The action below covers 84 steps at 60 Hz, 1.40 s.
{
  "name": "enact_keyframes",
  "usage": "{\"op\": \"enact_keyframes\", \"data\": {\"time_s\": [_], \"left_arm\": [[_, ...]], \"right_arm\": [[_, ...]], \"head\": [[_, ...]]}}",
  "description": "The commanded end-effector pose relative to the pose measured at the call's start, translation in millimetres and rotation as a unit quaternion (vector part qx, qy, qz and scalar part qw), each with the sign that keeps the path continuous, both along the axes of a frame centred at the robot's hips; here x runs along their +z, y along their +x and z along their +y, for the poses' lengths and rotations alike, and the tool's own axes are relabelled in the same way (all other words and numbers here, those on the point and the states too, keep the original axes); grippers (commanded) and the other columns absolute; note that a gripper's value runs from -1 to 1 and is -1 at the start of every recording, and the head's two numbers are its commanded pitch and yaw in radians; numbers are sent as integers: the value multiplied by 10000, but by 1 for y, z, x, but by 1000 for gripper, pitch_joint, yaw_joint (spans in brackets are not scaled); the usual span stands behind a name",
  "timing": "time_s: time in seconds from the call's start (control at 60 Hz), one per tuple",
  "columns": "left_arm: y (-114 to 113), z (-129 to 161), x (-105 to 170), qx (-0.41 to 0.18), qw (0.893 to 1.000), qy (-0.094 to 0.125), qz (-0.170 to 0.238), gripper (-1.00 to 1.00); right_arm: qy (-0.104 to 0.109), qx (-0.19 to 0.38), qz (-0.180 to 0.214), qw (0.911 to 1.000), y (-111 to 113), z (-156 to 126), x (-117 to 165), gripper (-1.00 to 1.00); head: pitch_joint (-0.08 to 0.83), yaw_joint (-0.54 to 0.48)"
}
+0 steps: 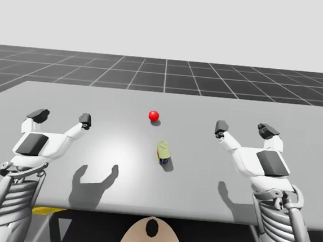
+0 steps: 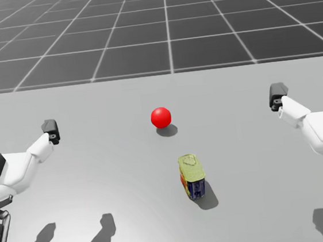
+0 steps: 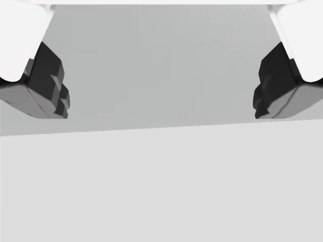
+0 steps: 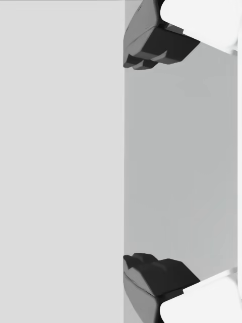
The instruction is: Watch the red light. When it turns green, pick up the object.
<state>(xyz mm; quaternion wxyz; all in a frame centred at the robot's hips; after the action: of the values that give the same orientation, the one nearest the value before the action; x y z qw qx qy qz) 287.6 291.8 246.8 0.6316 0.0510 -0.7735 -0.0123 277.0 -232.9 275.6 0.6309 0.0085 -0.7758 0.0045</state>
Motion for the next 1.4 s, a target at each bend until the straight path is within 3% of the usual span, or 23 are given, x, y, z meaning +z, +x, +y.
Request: {"op": "enact_keyframes", "data": {"time_s": [0.017, 0.683, 1.117, 1.4], "left_arm": [[0, 0, 0, 1, 10000, -7, -8, -1000], [-3, 0, 2, -40, 9998, -76, -176, -1000], [-1, 0, 1, 16, 9999, -89, -143, -1000], [-1, -1, 1, 20, 9999, -74, -141, -1000]], "right_arm": [[39, -4, 13, 10000, 0, 1, -1, -1000], [26, -6, 17, 10000, 0, 1, -1, -1000], [22, -5, 29, 10000, 1, 2, -2, -1000], [60, 115, 69, 9999, -4, 12, 0, -1000]], "head": [[471, 60], [482, 57], [657, -16], [659, -17]]}}
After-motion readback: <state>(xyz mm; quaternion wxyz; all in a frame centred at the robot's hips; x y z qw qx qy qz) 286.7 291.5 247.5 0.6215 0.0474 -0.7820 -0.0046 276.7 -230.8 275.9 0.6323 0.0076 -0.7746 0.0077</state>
